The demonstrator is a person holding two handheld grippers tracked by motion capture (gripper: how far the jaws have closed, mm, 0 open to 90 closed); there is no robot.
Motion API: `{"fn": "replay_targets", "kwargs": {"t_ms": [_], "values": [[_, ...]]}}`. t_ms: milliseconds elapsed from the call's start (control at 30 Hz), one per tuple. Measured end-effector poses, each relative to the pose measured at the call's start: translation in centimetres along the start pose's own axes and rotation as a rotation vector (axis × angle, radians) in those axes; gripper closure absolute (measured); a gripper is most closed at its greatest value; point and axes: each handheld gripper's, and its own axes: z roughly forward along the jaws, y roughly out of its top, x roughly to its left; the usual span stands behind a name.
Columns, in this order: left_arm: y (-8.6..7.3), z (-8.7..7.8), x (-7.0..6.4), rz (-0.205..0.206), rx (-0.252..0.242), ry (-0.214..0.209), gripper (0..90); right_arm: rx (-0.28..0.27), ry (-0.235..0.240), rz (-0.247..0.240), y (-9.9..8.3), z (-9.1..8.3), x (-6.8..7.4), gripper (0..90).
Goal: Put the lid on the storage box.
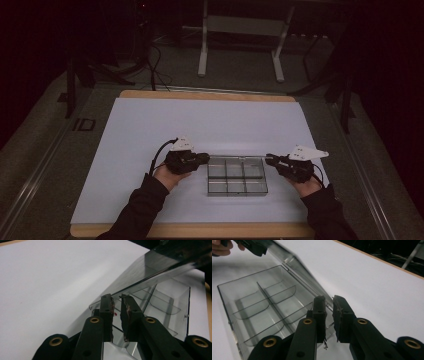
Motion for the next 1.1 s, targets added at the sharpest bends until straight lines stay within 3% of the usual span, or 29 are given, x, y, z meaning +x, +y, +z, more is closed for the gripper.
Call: {"fn": "replay_targets", "kwargs": {"t_ms": [500,800,1100], "values": [[-1.6,0.5,-0.3,0.019,0.053,-0.005,81.6,0.053,0.05,-0.013,-1.7,0.0,0.2,80.4],[-2.6,1.1,0.5,-0.01,0.084,0.014,81.4,0.128,0.017,-0.017,-3.1,0.9,0.0,80.3],[-3.3,1.2,1.1,-0.043,0.085,0.018,80.2,0.119,0.002,0.022,-3.7,1.1,-0.8,76.9]]}}
